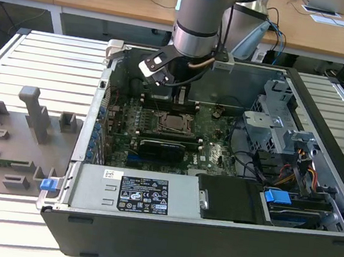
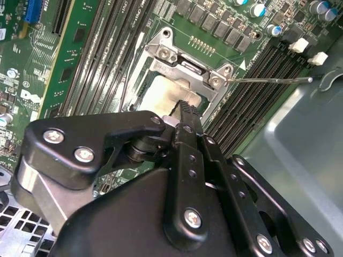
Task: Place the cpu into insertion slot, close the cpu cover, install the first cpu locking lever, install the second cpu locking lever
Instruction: 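Close the cpu cover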
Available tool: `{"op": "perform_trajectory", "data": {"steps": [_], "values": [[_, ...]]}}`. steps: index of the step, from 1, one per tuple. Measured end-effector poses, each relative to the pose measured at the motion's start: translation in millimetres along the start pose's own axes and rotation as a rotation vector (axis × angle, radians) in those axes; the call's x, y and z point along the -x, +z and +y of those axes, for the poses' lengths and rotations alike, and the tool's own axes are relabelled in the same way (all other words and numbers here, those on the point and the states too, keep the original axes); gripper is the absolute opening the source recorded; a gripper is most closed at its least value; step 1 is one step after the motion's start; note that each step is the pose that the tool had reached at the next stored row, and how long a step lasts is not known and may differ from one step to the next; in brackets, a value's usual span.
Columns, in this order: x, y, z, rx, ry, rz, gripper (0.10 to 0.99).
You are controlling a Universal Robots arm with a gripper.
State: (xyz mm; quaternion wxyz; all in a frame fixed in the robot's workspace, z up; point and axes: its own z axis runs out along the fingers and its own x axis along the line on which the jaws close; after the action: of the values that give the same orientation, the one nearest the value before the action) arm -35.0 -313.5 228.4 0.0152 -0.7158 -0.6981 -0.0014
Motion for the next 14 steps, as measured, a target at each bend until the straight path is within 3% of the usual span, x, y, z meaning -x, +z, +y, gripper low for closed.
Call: {"op": "perform_trajectory", "data": {"steps": [6,10,14], "values": [[0.1,2.4,-2.3,0.000,0.000,0.0001,0.106],[0.3,8.0,-4.5,0.000,0.000,0.0001,0.106],[0.6,14.3,-13.8,0.000,0.000,0.0000,0.106]]}}
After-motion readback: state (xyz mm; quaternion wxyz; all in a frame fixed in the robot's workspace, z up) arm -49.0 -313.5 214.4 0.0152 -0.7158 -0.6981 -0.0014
